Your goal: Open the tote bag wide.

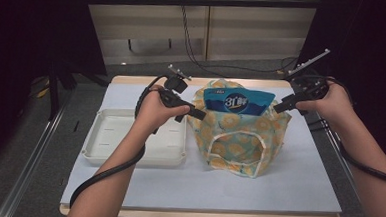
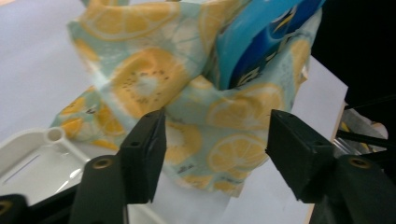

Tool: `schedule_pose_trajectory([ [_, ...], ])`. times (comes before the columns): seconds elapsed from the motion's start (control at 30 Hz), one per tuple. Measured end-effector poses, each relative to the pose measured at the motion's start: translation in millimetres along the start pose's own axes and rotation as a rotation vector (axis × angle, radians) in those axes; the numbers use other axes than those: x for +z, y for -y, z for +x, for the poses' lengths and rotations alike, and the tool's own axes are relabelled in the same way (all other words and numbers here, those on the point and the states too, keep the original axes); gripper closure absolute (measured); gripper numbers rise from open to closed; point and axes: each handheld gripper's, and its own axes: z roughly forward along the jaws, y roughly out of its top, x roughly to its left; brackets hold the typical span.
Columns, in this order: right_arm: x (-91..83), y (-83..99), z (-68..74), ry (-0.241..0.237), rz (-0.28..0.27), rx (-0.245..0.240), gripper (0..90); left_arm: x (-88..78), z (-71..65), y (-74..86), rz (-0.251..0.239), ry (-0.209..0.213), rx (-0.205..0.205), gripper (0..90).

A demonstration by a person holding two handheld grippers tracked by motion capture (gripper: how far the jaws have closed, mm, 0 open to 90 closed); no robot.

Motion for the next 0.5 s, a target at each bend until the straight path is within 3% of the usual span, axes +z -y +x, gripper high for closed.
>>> schedule_pose_trajectory([
  [0.03, 1.4, 0.6, 0.2, -0.001, 0.004, 0.008, 46.0, 1.7, -0.1, 0.6, -0.006, 0.018, 0.008, 35.4],
  [0.07, 2.9, 1.1, 0.3, -0.002, 0.003, 0.005, 45.0, 4.4, -3.4, 0.7, -0.020, 0.015, -0.014, 34.0],
  [0.1, 4.8, 1.5, 0.4, -0.007, 0.002, 0.000, 43.0, 5.0, -2.6, 0.6, 0.001, 0.018, 0.016, 32.1],
  [0.17, 9.8, 1.8, 0.6, -0.003, -0.004, 0.006, 34.8, 9.8, -5.2, 0.5, -0.017, 0.018, 0.001, 29.2],
  [0.2, 12.4, 1.4, 0.5, 0.007, -0.003, 0.003, 31.1, 9.7, -4.1, -0.2, 0.007, 0.011, 0.026, 27.7],
  [0.23, 15.2, 0.8, 1.0, 0.007, -0.006, -0.002, 32.1, 11.3, -4.9, -0.3, 0.001, 0.009, 0.020, 27.1],
  [0.3, 20.2, 0.1, 1.0, 0.002, 0.004, -0.006, 35.4, 13.1, -4.8, -0.5, 0.005, 0.005, 0.027, 25.6],
  [0.33, 22.3, -0.2, 0.4, 0.013, 0.012, -0.017, 41.6, 14.3, -6.2, -0.5, -0.002, -0.003, 0.016, 25.2],
  [0.37, 23.6, -0.8, -0.1, 0.022, 0.017, -0.019, 46.7, 14.2, -5.3, -0.7, 0.013, -0.008, 0.034, 24.8],
  [0.4, 25.1, -1.4, -0.2, 0.019, 0.013, -0.004, 49.9, 14.9, -4.3, -0.4, 0.023, -0.008, 0.045, 24.3],
  [0.43, 26.0, -1.7, -1.0, 0.009, 0.014, 0.002, 54.0, 17.4, -6.0, 0.5, 0.003, -0.011, 0.013, 24.0],
  [0.47, 26.7, -2.0, -1.8, 0.004, 0.007, 0.011, 59.2, 19.1, -5.3, 1.4, 0.000, -0.015, 0.005, 23.6],
  [0.5, 27.2, -2.3, -2.8, 0.008, 0.001, 0.036, 64.1, 18.8, -1.5, 1.5, 0.027, -0.021, 0.035, 22.6],
])
